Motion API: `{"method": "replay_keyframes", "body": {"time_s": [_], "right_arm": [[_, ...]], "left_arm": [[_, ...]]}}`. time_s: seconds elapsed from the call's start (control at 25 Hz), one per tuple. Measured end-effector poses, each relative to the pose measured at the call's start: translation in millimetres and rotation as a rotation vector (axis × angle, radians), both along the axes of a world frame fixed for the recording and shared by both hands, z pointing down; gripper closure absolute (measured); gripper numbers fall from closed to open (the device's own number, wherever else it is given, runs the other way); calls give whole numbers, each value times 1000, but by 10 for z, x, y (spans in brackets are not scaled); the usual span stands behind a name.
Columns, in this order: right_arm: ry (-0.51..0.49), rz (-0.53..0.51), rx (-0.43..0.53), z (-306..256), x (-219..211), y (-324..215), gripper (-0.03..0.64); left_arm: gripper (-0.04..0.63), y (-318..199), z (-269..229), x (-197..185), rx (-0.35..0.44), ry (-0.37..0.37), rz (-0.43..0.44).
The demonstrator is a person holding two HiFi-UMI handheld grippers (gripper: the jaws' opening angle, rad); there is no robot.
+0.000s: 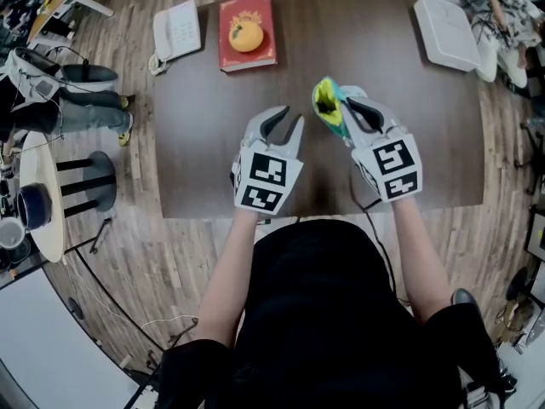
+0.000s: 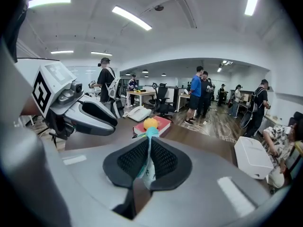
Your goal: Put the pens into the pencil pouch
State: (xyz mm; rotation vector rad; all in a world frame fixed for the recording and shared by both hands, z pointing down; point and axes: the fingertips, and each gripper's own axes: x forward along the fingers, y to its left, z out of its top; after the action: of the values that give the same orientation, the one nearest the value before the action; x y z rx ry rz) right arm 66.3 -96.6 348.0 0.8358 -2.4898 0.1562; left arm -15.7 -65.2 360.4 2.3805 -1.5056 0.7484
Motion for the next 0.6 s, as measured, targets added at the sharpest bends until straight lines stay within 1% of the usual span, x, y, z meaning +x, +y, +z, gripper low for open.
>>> {"method": "replay_keyframes", "body": {"time_s": [0.16,0.6], "right_arm": [[-17,1,40,-170,-28,-49,591],[-34,-17,129,-525,-106,-16,592]], "left_arm": [[523,-32,-151,-68,41,20,-22],[550,-53,-518,-313,133,14,-86]]}}
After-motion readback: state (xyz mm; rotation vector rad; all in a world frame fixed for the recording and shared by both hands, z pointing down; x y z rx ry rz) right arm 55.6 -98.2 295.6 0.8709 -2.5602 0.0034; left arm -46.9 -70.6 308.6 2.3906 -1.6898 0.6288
